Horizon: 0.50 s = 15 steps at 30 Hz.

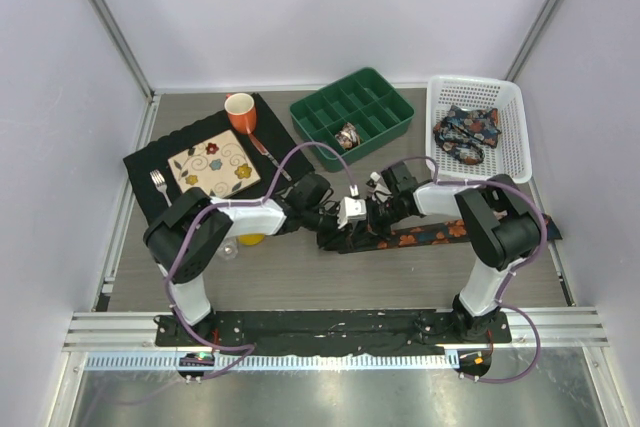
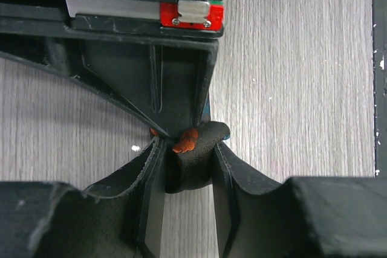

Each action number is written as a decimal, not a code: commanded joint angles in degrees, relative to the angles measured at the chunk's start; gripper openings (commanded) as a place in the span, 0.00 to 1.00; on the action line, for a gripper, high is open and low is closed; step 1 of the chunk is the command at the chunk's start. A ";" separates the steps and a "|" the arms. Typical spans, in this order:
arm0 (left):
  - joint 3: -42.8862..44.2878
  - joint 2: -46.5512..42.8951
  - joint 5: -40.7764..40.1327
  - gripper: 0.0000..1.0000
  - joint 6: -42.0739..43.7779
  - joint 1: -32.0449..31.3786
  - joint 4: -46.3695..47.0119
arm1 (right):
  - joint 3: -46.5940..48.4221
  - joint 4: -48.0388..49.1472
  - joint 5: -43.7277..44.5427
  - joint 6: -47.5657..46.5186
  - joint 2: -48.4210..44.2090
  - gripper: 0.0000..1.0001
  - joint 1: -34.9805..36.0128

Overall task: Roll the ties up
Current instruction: Roll the tie at the center of the board.

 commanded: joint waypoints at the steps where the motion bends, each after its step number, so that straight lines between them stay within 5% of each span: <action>1: 1.26 4.70 -5.12 0.17 3.12 -0.67 -13.27 | 1.51 -5.76 10.24 -4.26 -4.89 0.17 -0.63; 10: 4.87 7.43 -3.98 0.15 3.83 -0.67 -18.82 | 0.54 -7.71 8.31 -4.79 -13.59 0.32 -1.51; 15: 5.58 8.04 -3.01 0.15 3.65 -0.58 -19.17 | -2.79 -0.95 4.36 -1.10 -14.04 0.37 -1.51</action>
